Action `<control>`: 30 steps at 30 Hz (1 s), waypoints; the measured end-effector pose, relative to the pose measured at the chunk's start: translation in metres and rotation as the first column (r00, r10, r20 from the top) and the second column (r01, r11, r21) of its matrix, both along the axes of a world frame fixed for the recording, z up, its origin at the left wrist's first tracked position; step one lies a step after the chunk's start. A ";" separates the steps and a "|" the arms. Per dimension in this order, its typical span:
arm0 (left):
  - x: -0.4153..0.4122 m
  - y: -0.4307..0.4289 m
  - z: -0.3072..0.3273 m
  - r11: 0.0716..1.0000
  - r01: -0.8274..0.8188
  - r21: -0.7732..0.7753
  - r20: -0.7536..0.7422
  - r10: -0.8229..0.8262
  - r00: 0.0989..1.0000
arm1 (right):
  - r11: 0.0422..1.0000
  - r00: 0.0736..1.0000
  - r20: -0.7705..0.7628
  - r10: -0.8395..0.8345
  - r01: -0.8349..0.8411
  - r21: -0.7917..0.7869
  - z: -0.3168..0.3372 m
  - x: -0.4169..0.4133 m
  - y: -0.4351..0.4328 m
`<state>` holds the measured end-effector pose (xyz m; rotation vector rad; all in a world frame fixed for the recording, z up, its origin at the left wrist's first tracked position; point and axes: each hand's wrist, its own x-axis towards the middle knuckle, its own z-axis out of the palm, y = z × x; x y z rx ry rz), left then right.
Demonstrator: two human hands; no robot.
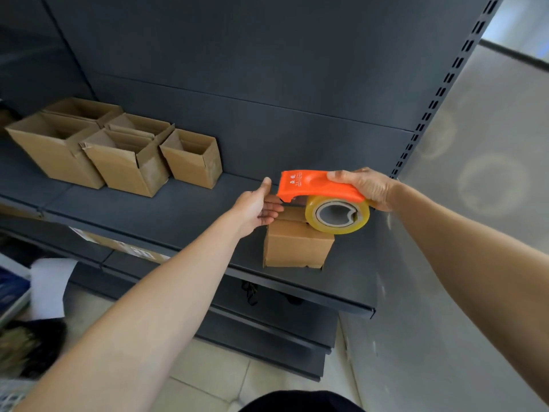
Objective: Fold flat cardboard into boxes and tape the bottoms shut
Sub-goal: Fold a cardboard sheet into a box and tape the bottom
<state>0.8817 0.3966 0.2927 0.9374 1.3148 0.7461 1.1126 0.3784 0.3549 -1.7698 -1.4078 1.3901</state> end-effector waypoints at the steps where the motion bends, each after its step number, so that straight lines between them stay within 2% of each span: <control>1: -0.002 0.002 0.002 0.998 0.056 -0.023 -0.005 -0.056 0.998 | 1.000 1.000 0.003 0.002 -0.002 -0.004 0.000 0.000 0.000; 4: -0.005 0.005 0.009 0.980 0.189 -0.056 0.026 -0.188 0.982 | 1.000 1.000 0.007 0.009 -0.009 -0.004 -0.001 0.001 0.001; 7: -0.002 0.006 0.009 0.990 0.137 -0.040 0.153 -0.130 0.980 | 1.000 1.000 0.012 0.012 -0.012 -0.004 0.000 0.002 0.002; 9: 0.001 0.005 0.005 0.995 0.098 -0.011 0.173 -0.094 0.980 | 1.000 1.000 0.018 0.019 -0.019 -0.004 -0.002 0.003 0.003; 13: 0.007 0.004 -0.003 0.999 0.007 0.046 0.056 -0.010 0.998 | 0.999 0.996 0.073 0.041 -0.042 0.013 0.001 0.002 0.004; 18: 0.017 -0.002 -0.021 0.997 -0.056 0.044 -0.072 0.059 0.996 | 0.989 0.963 0.232 0.136 -0.144 0.017 0.009 -0.002 0.009; 23: 0.022 -0.002 -0.022 0.991 -0.120 0.052 -0.065 0.124 0.990 | 0.986 0.961 0.227 0.158 -0.164 0.006 0.009 -0.003 0.008; 28: -0.003 0.003 -0.033 0.952 -0.304 -0.041 -0.027 0.303 0.953 | 0.992 0.965 0.236 0.112 -0.122 0.027 0.012 0.009 0.007; 30: -0.017 0.000 -0.040 0.947 -0.312 -0.079 -0.022 0.311 0.950 | 0.995 0.971 0.223 0.086 -0.095 0.027 0.011 0.016 0.005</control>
